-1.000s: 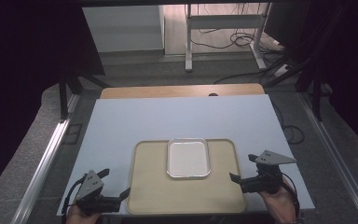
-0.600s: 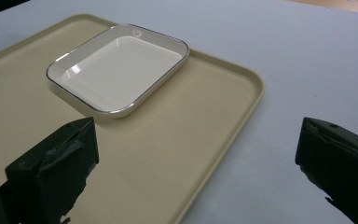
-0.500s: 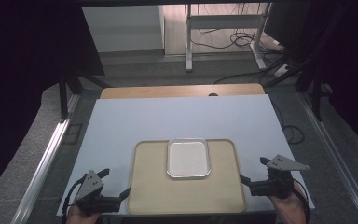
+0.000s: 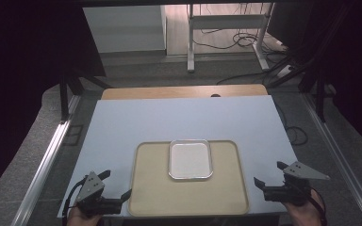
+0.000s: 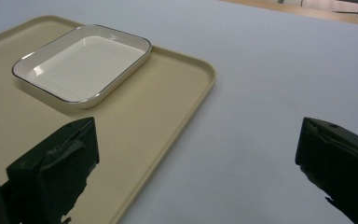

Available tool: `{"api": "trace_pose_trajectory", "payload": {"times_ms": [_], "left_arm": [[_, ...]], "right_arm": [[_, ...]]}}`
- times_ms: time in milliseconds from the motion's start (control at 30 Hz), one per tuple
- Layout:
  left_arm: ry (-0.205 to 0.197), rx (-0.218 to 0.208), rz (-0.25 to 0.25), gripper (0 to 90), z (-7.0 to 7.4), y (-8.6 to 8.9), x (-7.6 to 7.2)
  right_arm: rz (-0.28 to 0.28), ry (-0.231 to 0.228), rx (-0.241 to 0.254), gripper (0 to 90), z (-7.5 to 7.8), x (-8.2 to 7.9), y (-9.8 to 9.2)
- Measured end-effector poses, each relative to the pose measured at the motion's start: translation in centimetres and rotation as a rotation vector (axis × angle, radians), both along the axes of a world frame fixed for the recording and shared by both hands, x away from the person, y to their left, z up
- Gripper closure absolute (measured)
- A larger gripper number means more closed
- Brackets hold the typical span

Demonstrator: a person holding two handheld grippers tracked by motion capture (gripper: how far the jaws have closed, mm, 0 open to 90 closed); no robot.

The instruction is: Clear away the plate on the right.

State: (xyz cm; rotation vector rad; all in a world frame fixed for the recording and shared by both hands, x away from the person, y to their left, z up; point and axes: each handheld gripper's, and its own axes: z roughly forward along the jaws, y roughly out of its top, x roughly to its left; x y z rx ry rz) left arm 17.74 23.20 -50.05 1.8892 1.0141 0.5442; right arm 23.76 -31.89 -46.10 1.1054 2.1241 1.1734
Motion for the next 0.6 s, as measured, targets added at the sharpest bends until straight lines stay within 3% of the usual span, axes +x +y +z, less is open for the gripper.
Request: {"api": "trace_pose_trajectory", "payload": {"times_ms": [467, 600], "left_arm": [[0.000, -0.002, 0.001, 1.2, 0.0, 0.0, 0.0], [0.000, -0.002, 0.001, 1.2, 0.0, 0.0, 0.0]], "right_arm": [[-0.052, 0.002, -0.002, 0.0, -0.9, -1.3, -2.5], [-0.065, 0.013, -0.023, 0.0, -1.5, -1.3, -2.8]]}}
